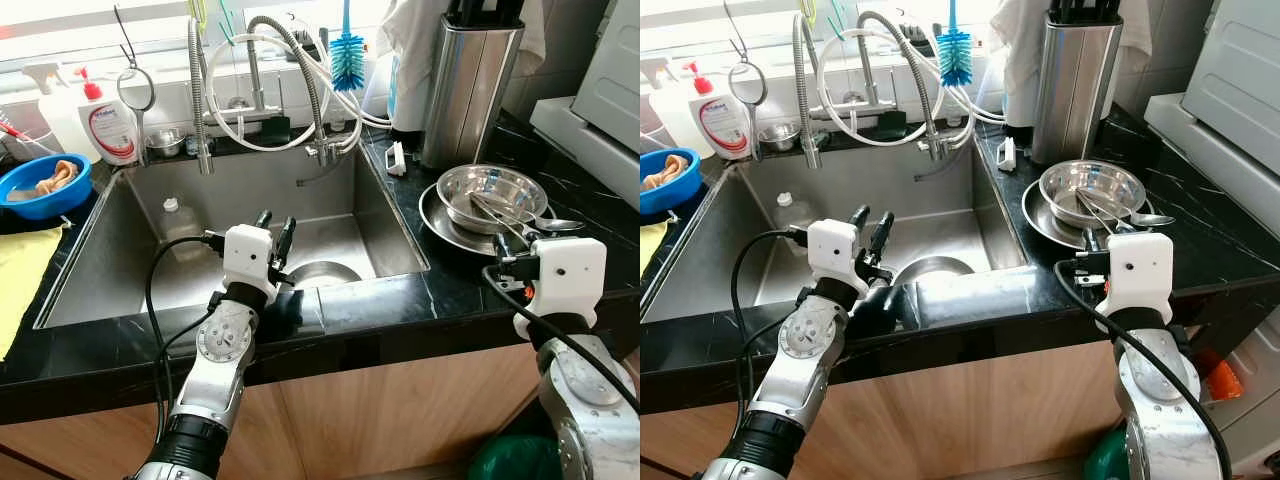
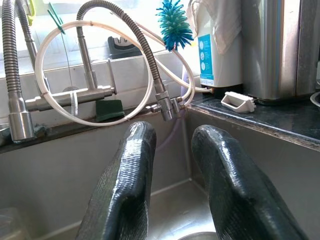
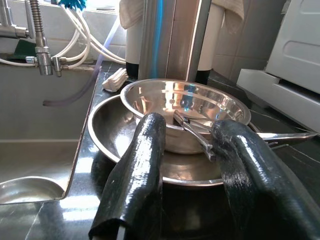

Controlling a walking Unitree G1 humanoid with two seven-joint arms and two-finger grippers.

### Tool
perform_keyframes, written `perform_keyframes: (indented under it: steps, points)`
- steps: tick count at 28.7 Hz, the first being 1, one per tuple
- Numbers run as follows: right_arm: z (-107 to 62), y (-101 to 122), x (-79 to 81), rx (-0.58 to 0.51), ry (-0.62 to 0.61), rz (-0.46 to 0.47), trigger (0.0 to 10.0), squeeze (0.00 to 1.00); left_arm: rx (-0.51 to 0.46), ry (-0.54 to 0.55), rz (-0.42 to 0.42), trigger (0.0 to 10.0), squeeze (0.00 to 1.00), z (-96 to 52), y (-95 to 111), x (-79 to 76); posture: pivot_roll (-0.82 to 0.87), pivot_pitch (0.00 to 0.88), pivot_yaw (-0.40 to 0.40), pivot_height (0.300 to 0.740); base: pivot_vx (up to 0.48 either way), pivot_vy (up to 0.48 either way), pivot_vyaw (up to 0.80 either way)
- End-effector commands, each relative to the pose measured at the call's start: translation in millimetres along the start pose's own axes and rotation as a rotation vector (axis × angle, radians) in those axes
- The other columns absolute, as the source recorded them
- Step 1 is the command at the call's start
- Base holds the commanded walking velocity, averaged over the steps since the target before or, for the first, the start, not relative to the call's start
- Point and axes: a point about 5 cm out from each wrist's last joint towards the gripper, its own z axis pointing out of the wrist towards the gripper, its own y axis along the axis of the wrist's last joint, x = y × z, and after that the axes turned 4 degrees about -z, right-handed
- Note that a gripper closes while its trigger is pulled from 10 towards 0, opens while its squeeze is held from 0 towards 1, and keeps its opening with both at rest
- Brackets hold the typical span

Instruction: Kitchen organization

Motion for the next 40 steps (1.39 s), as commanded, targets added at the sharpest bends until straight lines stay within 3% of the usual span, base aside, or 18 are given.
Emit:
perform_keyframes:
  steps: [1,6,7,8,9,10,11,17,18,20,30,38,40]
  points:
    - [3.0,3,-1.0,-0.012,-0.007,0.007,10.0,0.00,-0.005,-0.001,0.005,10.0,0.00,0.9,1,-0.3,-0.19,0.000,0.063,0.740,0.000,0.000,0.00]
    - [5.8,4,-1.7,-0.019,-0.004,0.002,10.0,0.00,-0.007,0.001,0.006,10.0,0.00,1.1,1,0.2,-0.19,0.000,0.061,0.740,0.000,0.000,0.00]
    - [6.7,5,-2.0,-0.022,-0.004,0.001,7.7,0.00,-0.008,0.003,0.006,10.0,0.00,1.2,2,0.4,-0.19,0.000,0.059,0.740,0.000,0.000,0.00]
    - [7.3,5,-2.3,-0.024,-0.004,-0.001,4.5,0.00,-0.008,0.004,0.006,10.0,0.00,1.3,2,0.5,-0.19,0.000,0.059,0.740,0.000,0.000,0.00]
    - [7.6,5,-2.1,-0.022,-0.002,-0.006,3.8,0.00,-0.008,0.005,0.006,10.0,0.00,1.3,2,0.6,-0.19,0.000,0.059,0.740,0.000,0.000,0.00]
    - [7.8,4,-2.0,-0.020,-0.001,-0.009,3.8,0.00,-0.007,0.005,0.006,10.0,0.00,1.2,2,0.6,-0.19,0.000,0.059,0.740,0.000,0.000,0.00]
    - [8.3,3,-1.7,-0.015,0.000,-0.023,0.0,0.00,-0.007,0.005,0.006,10.0,0.00,1.1,1,0.5,-0.19,0.000,0.056,0.740,0.000,0.000,0.00]
    - [9.8,2,-1.0,-0.004,-0.001,-0.017,0.0,0.00,-0.006,0.007,0.006,10.0,0.00,1.4,2,1.0,-0.19,0.000,0.055,0.740,0.000,0.000,0.00]
    - [10.1,1,-1.3,-0.003,-0.002,-0.021,0.5,0.00,-0.006,0.008,0.006,10.0,0.00,1.4,2,1.1,-0.19,0.000,0.055,0.740,0.000,0.000,0.00]
    - [10.8,1,-1.7,-0.003,-0.002,-0.025,0.0,0.00,-0.006,0.009,0.006,10.0,0.00,1.4,2,1.5,-0.19,0.003,0.054,0.740,0.000,0.000,0.00]
    - [12.4,3,0.3,-0.007,0.004,-0.017,0.0,0.00,-0.007,0.012,0.008,10.0,0.00,1.4,2,2.1,-0.19,0.005,0.054,0.740,0.000,0.000,0.00]
    - [16.7,9,1.4,-0.032,0.000,-0.011,0.0,0.00,-0.012,0.016,0.014,10.0,0.00,3.0,3,4.7,-0.19,0.001,0.055,0.740,0.000,0.000,0.00]
    - [19.3,21,-0.9,-0.099,-0.024,0.005,0.0,0.00,-0.013,0.014,0.016,10.0,0.00,3.2,3,4.6,-0.19,0.001,0.055,0.740,0.000,0.000,0.00]
